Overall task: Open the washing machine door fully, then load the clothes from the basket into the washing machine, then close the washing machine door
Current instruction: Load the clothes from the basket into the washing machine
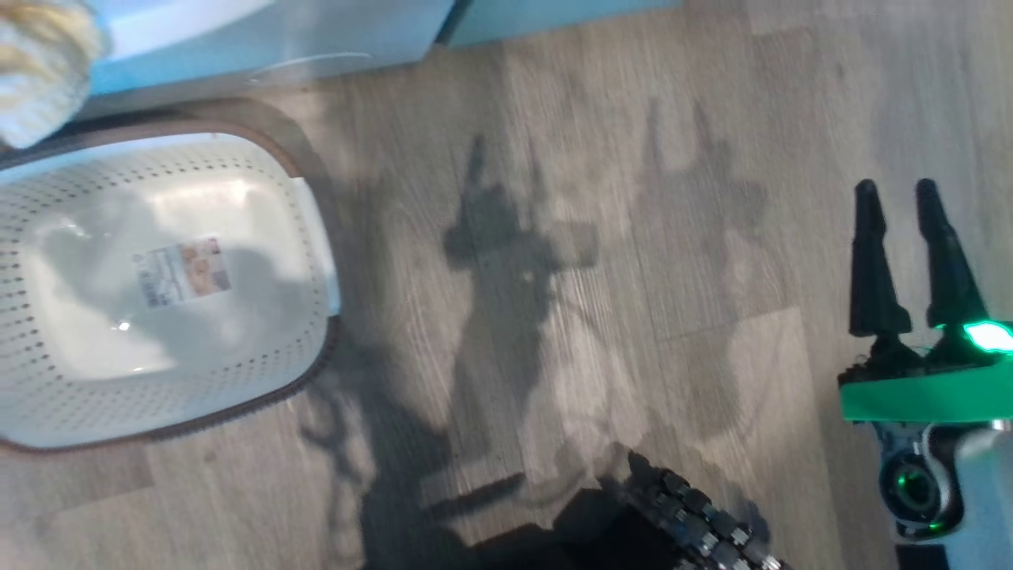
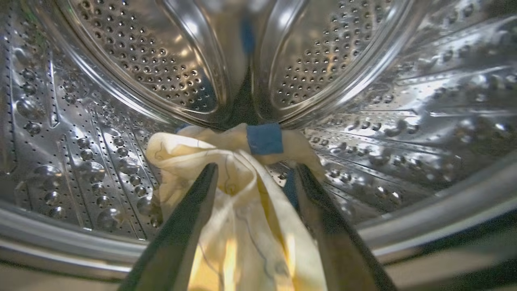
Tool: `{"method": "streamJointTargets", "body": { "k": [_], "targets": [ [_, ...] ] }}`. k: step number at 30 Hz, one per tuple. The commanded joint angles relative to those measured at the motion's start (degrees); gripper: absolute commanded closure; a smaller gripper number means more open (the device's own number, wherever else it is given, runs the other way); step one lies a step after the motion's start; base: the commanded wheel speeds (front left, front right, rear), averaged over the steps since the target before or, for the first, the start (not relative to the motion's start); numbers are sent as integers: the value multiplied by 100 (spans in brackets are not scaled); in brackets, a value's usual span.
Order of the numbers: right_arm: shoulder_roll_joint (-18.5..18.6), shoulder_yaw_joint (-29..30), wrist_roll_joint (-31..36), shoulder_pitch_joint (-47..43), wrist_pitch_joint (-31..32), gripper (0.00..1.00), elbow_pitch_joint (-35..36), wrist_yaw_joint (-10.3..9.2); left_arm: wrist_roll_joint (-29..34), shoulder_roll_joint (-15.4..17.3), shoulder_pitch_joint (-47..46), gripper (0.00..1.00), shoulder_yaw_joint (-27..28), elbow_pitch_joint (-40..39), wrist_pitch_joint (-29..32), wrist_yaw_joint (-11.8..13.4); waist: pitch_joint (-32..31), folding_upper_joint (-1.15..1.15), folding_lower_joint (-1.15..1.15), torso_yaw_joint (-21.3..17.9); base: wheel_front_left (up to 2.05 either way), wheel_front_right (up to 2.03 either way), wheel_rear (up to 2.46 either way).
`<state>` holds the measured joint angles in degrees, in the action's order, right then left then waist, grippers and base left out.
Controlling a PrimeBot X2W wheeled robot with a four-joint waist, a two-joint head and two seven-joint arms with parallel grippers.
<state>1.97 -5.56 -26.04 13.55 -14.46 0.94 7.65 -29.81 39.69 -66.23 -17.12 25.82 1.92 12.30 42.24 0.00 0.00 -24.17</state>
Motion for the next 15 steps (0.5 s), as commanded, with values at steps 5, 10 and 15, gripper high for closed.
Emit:
{"method": "streamJointTargets", "body": {
  "k": [5, 10, 15],
  "targets": [
    [91, 134, 190, -184, -53, 0, 192, -16, -101, 19, 663, 0, 175, -709, -375, 184, -299, 0, 0, 365, 0, 0, 0],
    [91, 207, 399, -271, -53, 0, 221, -16, -140, -189, 1449, 0, 133, -1466, -629, 441, -514, 0, 0, 636, 0, 0, 0],
    [91, 317, 632, -369, -53, 0, 248, -16, -102, -352, 2377, 0, 95, -2345, -878, 829, -763, 0, 0, 901, 0, 0, 0]
  ]
}}
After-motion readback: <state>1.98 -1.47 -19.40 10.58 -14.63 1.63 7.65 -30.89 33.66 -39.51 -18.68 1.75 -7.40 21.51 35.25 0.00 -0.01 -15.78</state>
